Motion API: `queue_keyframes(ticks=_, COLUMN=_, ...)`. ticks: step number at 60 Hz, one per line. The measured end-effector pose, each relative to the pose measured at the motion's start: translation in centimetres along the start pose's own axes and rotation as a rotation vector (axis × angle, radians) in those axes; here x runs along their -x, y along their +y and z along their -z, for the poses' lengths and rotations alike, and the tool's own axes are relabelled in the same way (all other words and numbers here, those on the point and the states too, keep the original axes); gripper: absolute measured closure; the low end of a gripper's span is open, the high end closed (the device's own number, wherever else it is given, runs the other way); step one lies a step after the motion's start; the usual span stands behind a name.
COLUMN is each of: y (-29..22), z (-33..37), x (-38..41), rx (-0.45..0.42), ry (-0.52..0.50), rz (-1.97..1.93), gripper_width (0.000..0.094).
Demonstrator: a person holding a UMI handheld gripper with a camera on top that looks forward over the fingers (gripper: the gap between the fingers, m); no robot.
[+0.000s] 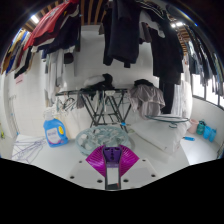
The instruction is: Unplug charger
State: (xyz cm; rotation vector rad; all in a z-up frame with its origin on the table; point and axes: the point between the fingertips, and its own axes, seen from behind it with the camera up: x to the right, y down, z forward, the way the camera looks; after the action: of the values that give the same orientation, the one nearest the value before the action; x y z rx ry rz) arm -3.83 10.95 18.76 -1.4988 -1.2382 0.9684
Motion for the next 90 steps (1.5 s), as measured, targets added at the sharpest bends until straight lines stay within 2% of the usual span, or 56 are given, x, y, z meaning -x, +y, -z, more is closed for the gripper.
queue_keyframes(ticks=7, y=5.7, z=-3.4, x=-8.8, rx=0.144, ry=0.08, rz=0.089, gripper_width=0.0787)
queue_keyframes(ticks=15, y=12.4, z=-5.6, x=-15.1, rx=0.252, ry=0.115, rz=0.144, gripper_width=0.0776)
queue_keyframes(ticks=21, y=16.7, z=-6.8, x=-16.2, rx=0.322, ry=0.074, rz=0.157, gripper_width=0.0717)
queue_keyframes(ticks=25, y=18.3, z=-7.1, x=-16.5, rx=0.364, ry=0.057, rz=0.144, gripper_width=0.0637)
queue_keyframes(ticks=27, y=18.6, z=-7.1, x=-17.0, rx=0.377, ry=0.071, rz=0.146, gripper_width=0.0511)
queue_keyframes(ticks=31, y=17.7, z=-6.2, x=-17.5, rx=0.374, ry=0.107, rz=0.157, gripper_width=0.0098)
queue_keyframes(ticks=32, y=17.1, z=-6.0, x=-17.3, rx=0.363, ry=0.107, rz=0.158, gripper_width=0.0065)
queue_keyframes(ticks=34, y=15.9, z=-5.5, x=-17.3, rx=0.344, ry=0.107, rz=0.153, gripper_width=0.0114)
queue_keyframes(ticks=38, y=13.0, z=-2.6, x=-16.6, rx=0.314, ry=0.099, rz=0.132, gripper_width=0.0079)
queue_keyframes(ticks=41, y=10.9, z=-0.1, x=-15.5, rx=0.302, ry=0.078, rz=0.113, gripper_width=0.0087)
queue_keyframes(ticks=56, y=3.6, z=19.5, x=-10.6, rx=0.285, ry=0.009, rz=0.022, gripper_width=0.0086)
queue_keyframes(ticks=71, y=2.0, z=35.6, x=-8.2, rx=0.269, ry=0.004, rz=0.024, gripper_width=0.0087)
queue_keyframes(ticks=90, y=2.8, z=41.4, x=-5.9, rx=0.257, ry=-0.009, rz=0.048, gripper_width=0.0084)
